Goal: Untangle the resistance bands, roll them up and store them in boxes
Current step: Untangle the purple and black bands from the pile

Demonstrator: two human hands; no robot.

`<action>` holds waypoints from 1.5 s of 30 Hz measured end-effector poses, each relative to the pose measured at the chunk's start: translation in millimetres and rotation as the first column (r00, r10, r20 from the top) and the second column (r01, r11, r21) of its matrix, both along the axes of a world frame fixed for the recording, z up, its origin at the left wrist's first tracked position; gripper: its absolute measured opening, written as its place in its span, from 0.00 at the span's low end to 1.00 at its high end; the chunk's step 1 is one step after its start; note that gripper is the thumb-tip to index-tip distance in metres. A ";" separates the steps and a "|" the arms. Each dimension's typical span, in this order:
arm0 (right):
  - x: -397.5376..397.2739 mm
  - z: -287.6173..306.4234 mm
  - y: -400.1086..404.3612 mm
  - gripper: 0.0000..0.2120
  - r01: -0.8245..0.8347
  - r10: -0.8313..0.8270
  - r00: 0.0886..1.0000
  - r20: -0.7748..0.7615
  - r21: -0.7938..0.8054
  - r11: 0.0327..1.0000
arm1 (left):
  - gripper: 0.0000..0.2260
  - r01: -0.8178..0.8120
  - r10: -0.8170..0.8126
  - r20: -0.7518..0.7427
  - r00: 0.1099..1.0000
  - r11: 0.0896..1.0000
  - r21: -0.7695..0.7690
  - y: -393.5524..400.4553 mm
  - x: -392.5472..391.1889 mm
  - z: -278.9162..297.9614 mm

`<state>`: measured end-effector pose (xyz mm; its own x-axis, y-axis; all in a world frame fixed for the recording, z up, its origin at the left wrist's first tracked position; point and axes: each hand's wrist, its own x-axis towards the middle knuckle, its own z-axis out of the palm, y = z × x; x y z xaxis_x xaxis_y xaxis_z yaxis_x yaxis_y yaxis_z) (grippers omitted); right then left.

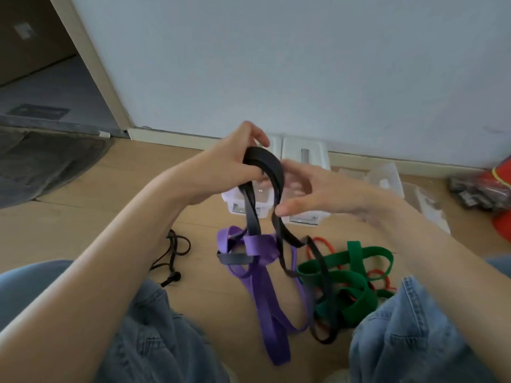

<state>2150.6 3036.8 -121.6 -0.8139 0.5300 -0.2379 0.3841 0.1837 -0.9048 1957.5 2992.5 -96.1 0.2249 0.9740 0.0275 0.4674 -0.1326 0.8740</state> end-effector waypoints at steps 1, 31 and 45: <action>-4.6 -2.4 -2.0 0.22 -0.022 0.022 0.999 -0.024 0.000 1.000 | 0.17 -0.017 0.017 -0.018 1.000 1.000 0.008 0.7 3.4 -1.8; -9.9 -12.8 2.9 0.26 0.199 -0.204 0.979 -0.030 -0.115 0.973 | 0.03 -0.286 0.307 0.352 0.884 0.952 -0.112 0.7 2.6 -10.5; -11.5 16.0 11.2 0.06 0.415 -0.540 0.765 -0.352 -0.371 0.831 | 0.28 0.101 -0.053 0.152 0.987 0.939 -0.330 0.4 10.2 -69.5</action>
<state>2139.1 3047.9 -105.7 -0.5195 0.8468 -0.1145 -0.0757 -0.1791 -0.9809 1967.8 2993.0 -165.7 0.3169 0.9117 -0.2613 0.3384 0.1487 0.9292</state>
